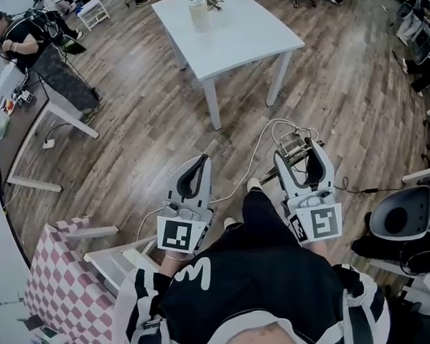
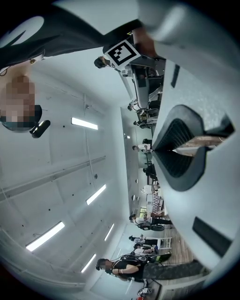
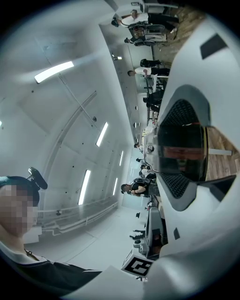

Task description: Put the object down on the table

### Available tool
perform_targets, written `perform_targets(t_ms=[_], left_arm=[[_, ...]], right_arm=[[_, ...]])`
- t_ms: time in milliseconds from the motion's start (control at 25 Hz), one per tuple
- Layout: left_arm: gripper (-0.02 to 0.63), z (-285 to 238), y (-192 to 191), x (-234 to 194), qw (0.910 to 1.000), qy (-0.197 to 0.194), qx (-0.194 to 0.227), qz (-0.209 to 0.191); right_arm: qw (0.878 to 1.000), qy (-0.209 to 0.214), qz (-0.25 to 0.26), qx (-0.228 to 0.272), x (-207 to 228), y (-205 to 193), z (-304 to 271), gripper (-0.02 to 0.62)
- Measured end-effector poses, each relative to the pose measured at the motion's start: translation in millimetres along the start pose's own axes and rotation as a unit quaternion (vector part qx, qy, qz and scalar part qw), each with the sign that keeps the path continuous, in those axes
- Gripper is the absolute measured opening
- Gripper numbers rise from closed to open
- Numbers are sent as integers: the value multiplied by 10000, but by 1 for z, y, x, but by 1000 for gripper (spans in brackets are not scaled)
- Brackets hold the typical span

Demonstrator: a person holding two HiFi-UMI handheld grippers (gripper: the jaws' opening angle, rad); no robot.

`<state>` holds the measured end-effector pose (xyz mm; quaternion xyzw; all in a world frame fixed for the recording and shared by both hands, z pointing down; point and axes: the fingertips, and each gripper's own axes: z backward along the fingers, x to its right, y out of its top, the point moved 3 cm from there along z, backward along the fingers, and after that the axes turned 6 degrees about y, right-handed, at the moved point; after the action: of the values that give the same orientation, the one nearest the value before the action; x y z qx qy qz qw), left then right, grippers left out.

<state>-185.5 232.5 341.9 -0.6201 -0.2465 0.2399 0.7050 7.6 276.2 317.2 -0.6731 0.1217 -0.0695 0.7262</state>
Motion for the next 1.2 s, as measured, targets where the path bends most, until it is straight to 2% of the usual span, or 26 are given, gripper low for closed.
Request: perform_targets(t_ms=[520,800,960,1200], left_arm=[[5,-50,-4,-20,9999,54,47,-119],[5,-119,-4,-33,9999,50,125,-62],[5,-161,3,-40,9995,120,227,-183],[5,-209,-2,-38,9995,150,235,-165]], right_arm=[[9999,95,-25,49,30,-8,-48,290],[9996,223,-93,123,75,-12,-103,290],[9992,288,-24,269,105,-5,-134,290],[9989,384,-17,285,143,-8,-163,289]])
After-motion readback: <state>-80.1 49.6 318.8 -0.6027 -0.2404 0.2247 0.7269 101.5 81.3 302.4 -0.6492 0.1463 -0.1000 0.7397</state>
